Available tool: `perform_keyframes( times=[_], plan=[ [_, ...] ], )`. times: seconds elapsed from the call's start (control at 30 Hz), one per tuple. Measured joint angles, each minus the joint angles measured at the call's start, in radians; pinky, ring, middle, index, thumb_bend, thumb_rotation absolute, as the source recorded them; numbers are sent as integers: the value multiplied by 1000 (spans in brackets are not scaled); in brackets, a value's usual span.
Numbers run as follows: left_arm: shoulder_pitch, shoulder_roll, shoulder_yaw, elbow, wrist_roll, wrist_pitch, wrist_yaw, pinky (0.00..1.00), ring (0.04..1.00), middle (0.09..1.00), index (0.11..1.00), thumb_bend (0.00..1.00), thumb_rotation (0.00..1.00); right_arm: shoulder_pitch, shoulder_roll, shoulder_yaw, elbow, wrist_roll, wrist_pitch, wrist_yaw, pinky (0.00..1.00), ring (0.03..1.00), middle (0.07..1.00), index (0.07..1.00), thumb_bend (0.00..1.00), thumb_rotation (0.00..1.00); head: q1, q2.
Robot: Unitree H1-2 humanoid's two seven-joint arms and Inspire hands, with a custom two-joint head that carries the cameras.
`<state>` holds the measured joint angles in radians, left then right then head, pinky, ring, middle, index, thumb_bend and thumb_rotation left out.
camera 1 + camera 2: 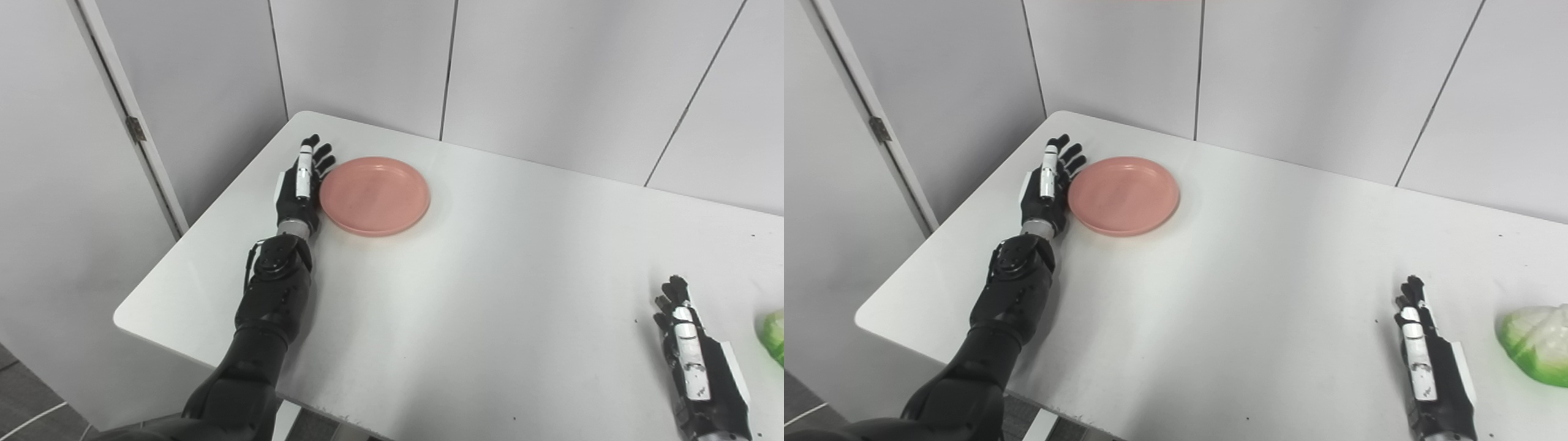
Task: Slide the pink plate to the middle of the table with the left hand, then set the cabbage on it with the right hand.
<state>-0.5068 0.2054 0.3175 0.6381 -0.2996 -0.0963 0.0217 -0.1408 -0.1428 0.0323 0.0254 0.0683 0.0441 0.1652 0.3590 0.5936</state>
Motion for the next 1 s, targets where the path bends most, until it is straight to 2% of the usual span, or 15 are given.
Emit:
perform_keyframes(
  times=[0.4, 0.6, 0.7, 0.87, 1.0],
  plan=[
    [45, -65, -41, -153, -21, 131, -17, 883, 894, 901, 891, 408, 1000, 0, 2, 4, 0, 3, 0, -2, 1000, 1000, 1000, 1000, 346, 1000, -45, 15],
    [82, -119, -63, -258, -21, 198, -17, 874, 884, 882, 875, 415, 1000, 0, 10, 5, 1, -3, 0, -8, 1000, 1000, 1000, 1000, 362, 1000, -80, 26],
    [112, -152, -96, -322, -21, 240, -23, 878, 887, 886, 877, 414, 1000, 1, 12, 9, 1, -11, 0, -13, 1000, 1000, 1000, 1000, 356, 1000, -106, 34],
    [139, -188, -156, -393, -18, 303, -38, 852, 866, 878, 879, 408, 1000, 1, 17, 15, 1, -26, 0, -23, 1000, 1000, 1000, 1000, 406, 1000, -135, 44],
    [168, -214, -207, -438, -14, 324, -51, 873, 892, 895, 892, 402, 1000, 1, 21, 16, 1, -28, 1, -24, 1000, 1000, 1000, 1000, 399, 1000, -156, 52]
  ],
)
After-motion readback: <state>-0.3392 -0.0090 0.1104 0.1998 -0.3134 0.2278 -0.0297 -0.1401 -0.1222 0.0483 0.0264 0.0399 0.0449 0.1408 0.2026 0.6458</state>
